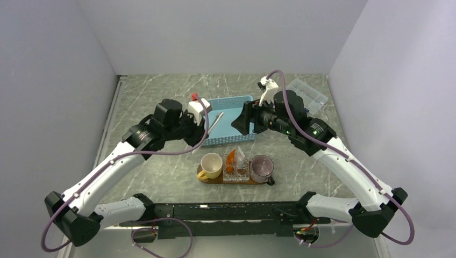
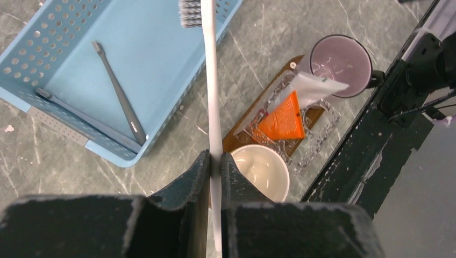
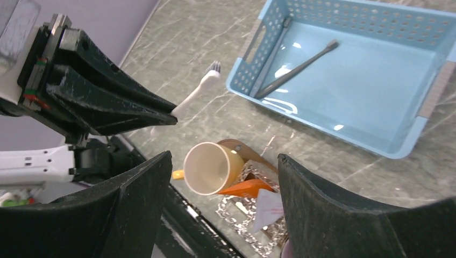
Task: Prepare toiletry sets of a toothbrush and toothpaste on the tray
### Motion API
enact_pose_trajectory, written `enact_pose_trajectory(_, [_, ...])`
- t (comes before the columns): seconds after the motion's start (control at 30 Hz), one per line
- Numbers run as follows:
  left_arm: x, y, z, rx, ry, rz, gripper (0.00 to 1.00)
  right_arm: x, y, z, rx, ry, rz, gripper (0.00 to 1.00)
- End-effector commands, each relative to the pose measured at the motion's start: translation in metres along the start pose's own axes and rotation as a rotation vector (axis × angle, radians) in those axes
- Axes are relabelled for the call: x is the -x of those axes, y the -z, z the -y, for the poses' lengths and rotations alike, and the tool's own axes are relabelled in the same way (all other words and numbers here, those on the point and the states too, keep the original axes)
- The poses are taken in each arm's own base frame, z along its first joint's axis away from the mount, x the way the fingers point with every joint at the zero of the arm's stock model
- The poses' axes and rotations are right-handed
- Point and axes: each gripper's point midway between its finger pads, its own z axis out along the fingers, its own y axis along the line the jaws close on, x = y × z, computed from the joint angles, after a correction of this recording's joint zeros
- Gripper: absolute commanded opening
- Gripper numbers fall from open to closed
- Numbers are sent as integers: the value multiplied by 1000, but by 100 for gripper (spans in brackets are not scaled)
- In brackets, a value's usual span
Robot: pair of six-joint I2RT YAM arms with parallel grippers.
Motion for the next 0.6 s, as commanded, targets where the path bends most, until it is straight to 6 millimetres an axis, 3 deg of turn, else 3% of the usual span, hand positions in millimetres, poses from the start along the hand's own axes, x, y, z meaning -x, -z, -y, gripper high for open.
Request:
enact_pose_trajectory(0.0, [11,16,6,7,-91,90,0,19,8,-30,121,-80,30,75])
enact_pose_trajectory(0.4, [2,27,15,60,-164,108,0,19,-11,-52,215,-212,-37,75])
enact_pose_trajectory(0.57, [0,30,19,71,-200,118,0,20,-20,-53,215,-242,-50,74])
